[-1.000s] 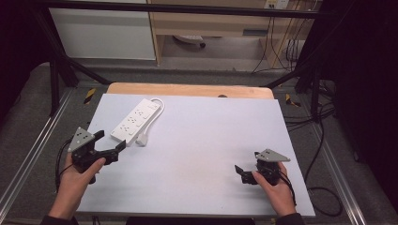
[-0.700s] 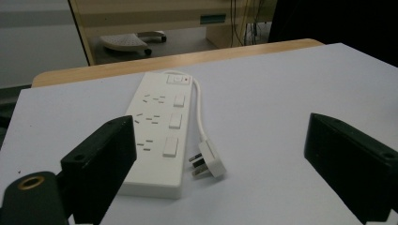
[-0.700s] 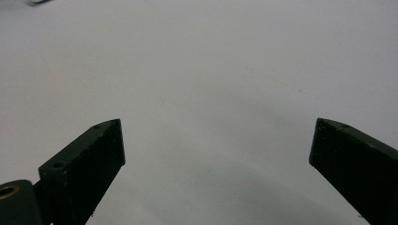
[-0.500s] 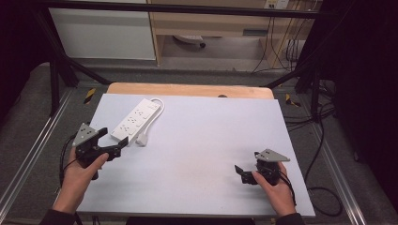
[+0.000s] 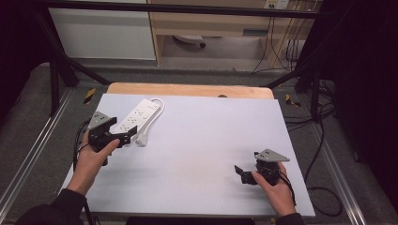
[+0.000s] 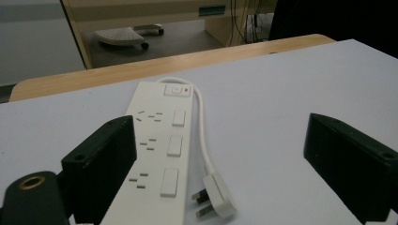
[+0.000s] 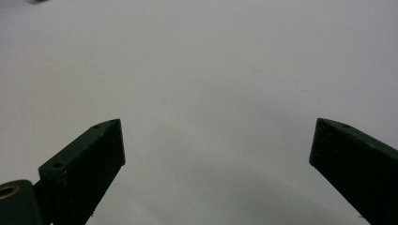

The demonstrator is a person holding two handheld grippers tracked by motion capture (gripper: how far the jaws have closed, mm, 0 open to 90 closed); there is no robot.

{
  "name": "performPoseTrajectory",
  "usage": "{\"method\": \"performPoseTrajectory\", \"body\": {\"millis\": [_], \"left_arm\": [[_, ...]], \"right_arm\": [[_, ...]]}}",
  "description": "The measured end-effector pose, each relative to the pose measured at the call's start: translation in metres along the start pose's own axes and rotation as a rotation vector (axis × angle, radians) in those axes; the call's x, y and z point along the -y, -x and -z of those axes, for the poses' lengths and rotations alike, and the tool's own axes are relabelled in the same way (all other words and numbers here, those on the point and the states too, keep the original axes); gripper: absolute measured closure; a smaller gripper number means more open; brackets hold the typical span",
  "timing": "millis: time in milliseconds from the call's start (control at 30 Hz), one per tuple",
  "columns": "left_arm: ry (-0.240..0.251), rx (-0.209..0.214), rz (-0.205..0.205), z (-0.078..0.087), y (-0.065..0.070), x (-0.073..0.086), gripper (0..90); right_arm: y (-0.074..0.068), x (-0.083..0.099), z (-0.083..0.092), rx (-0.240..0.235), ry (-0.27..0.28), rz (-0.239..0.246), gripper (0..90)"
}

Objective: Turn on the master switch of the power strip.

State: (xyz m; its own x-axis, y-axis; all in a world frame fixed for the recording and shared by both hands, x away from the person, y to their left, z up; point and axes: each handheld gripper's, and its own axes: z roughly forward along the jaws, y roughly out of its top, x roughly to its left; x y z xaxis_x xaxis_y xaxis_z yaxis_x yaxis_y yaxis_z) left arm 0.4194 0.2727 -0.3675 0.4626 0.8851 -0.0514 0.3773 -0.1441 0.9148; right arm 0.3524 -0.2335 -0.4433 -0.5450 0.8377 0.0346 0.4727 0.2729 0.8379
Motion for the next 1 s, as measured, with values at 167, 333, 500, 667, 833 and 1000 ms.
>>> {"method": "performPoseTrajectory", "body": {"millis": [167,333,500,667,833,1000], "left_arm": [[-0.008,-0.001,0.004,-0.013,-0.004,-0.006,9.7],[-0.005,-0.017,0.003,-0.026,-0.008,-0.012,9.8],[-0.009,-0.029,-0.002,-0.04,-0.01,-0.018,9.9],[-0.007,-0.04,-0.011,-0.053,-0.01,-0.021,10.4],[-0.019,-0.053,-0.013,-0.064,-0.012,-0.023,10.9],[-0.027,-0.065,-0.01,-0.075,-0.014,-0.024,11.3]], "right_arm": [[-0.002,0.0,-0.001,-0.01,-0.002,0.013,4.1],[-0.004,-0.001,-0.001,-0.017,0.0,0.012,4.1],[-0.003,-0.001,-0.001,-0.02,0.003,0.011,4.1],[-0.003,-0.001,0.0,-0.021,0.002,0.018,4.0],[-0.002,0.0,0.0,-0.019,0.004,0.015,4.0],[-0.003,-0.001,0.0,-0.021,0.001,0.013,3.9]]}}
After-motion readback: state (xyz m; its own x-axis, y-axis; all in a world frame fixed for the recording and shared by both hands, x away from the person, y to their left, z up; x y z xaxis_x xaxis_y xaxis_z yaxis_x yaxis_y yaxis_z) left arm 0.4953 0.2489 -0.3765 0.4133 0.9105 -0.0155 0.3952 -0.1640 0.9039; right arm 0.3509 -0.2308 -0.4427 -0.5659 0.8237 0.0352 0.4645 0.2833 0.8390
